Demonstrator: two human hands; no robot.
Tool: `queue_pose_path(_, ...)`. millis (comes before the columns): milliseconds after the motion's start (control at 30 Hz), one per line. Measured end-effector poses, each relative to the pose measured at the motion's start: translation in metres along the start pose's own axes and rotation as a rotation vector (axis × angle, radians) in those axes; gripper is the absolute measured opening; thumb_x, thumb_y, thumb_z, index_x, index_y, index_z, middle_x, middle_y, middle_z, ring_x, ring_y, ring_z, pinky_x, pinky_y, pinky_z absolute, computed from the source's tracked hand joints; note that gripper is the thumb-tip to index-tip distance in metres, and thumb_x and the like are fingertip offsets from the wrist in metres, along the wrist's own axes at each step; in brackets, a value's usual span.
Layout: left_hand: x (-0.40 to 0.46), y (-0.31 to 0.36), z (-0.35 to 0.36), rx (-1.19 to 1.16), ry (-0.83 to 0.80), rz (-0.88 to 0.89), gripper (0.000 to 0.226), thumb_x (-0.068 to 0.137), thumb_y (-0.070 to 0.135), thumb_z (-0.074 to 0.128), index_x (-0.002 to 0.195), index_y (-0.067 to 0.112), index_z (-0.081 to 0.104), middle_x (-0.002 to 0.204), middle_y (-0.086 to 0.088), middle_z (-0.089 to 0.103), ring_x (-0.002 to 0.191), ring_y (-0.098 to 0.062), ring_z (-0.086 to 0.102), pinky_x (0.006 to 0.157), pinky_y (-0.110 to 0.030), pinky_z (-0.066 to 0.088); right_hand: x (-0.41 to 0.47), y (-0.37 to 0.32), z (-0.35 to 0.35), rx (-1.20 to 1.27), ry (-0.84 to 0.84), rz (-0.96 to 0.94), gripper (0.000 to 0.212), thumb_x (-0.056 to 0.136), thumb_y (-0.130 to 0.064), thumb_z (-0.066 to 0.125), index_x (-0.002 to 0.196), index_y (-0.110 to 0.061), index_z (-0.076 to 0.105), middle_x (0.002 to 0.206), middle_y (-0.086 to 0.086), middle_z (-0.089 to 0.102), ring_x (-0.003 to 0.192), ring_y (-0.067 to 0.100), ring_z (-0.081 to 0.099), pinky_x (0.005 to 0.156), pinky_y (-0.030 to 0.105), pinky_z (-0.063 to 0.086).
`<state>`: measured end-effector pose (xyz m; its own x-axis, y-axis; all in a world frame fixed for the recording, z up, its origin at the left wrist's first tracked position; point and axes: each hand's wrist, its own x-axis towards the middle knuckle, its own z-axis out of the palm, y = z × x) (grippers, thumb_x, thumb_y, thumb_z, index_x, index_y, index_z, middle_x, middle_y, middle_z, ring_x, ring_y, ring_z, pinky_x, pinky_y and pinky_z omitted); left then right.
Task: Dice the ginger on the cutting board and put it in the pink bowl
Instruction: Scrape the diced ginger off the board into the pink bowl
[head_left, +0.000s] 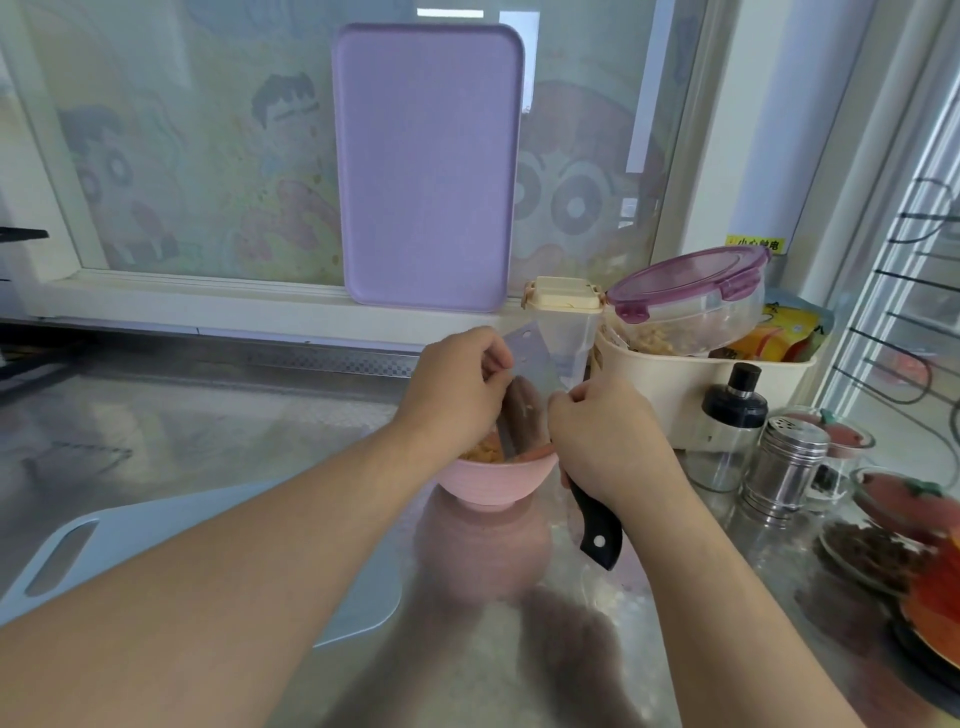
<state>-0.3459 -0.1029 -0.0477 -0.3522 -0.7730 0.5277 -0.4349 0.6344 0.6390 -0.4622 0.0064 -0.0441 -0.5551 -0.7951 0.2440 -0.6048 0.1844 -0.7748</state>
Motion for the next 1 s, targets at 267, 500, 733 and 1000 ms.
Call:
queue_pose_path(267,-0.012,-0.005,-0.019,0.148,-0.155,-0.086,0.012,0.096,0.017,0.066,0.092,0.025,0.075,0.079,0.010,0.075,0.081,-0.009,0.071,0.079,-0.033,0.059,0.004,0.006,-0.001,0.002,0.106,0.034,0.029,0.095,-0.016,0.049,0.067,-0.009,0.047,0.062,0.007,0.049,0.059,0.028,0.050,0.056,0.033,0.039)
queue_pose_path(500,-0.015,0.008,-0.029,0.075,-0.092,0.007,0.050,0.095,-0.004,0.047,0.130,0.025,0.067,0.123,0.006,0.069,0.113,-0.014,0.064,0.097,-0.028,0.050,-0.002,0.001,0.006,-0.072,0.109,-0.046,0.041,0.100,-0.019,0.051,0.060,-0.008,0.046,0.055,0.006,0.048,0.053,0.024,0.044,0.050,0.031,0.032)
queue_pose_path(733,-0.021,0.018,-0.020,0.166,-0.198,0.158,0.077,0.080,-0.014,0.046,0.151,0.015,0.051,0.157,0.012,0.042,0.139,-0.009,0.043,0.108,-0.016,0.035,-0.004,-0.002,0.011,-0.180,0.140,-0.159,0.040,0.102,-0.029,0.049,0.067,-0.012,0.059,0.069,0.008,0.063,0.066,0.029,0.059,0.051,0.031,0.032)
queue_pose_path(1000,-0.036,0.006,-0.030,0.385,-0.215,0.152,0.036,0.083,0.017,0.047,0.100,0.031,0.076,0.089,0.005,0.074,0.088,-0.025,0.067,0.071,-0.039,0.058,0.003,0.007,0.009,-0.138,0.204,-0.087,0.036,0.100,-0.028,0.050,0.068,-0.011,0.055,0.064,0.006,0.057,0.062,0.030,0.058,0.058,0.033,0.043)
